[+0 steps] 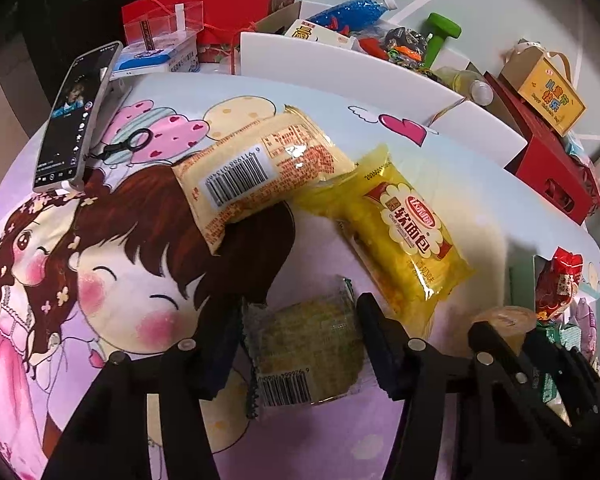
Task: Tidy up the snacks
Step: 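Lift the jelly cup and the round cake off the table with both grippers, then carry the jelly cup and round cake over the white tray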
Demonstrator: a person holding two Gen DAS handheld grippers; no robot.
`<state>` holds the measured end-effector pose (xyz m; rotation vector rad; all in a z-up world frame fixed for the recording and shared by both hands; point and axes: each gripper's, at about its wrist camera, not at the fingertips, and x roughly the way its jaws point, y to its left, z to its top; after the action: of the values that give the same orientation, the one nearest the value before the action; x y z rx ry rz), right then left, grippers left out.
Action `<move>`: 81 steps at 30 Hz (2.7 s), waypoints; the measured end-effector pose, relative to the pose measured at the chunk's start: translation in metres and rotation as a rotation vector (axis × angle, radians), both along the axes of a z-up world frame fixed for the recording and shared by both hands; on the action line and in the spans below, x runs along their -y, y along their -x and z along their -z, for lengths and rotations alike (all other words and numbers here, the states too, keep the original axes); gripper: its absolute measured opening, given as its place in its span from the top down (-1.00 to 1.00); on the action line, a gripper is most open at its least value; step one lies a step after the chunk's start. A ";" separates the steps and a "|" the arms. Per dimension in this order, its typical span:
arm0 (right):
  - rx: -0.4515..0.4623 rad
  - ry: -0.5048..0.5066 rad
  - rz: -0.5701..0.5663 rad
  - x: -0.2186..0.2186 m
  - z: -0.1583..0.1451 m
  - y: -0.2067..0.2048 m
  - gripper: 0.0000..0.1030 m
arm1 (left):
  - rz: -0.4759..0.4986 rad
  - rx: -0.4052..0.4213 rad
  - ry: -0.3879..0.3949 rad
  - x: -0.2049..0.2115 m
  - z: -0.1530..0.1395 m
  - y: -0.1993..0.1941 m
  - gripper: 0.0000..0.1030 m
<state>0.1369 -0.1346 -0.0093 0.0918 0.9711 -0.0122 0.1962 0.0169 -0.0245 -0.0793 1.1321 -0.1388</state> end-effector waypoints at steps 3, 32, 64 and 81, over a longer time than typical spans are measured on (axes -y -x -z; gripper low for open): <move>0.017 -0.004 0.004 0.001 -0.012 0.005 0.12 | 0.000 0.011 0.000 -0.003 -0.009 0.005 -0.14; 0.142 -0.018 0.087 0.030 -0.090 0.111 0.12 | 0.079 0.179 0.030 -0.001 -0.091 0.082 -0.14; 0.149 -0.107 0.465 0.199 -0.088 0.162 0.11 | 0.456 0.223 0.029 0.156 -0.096 0.124 -0.14; 0.043 -0.161 0.448 0.190 -0.072 0.164 0.11 | 0.454 0.137 0.007 0.166 -0.062 0.116 -0.14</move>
<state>-0.0271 -0.3249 0.0623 0.4551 0.8907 -0.3430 0.0804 -0.1495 0.0375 0.1815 0.9978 -0.5444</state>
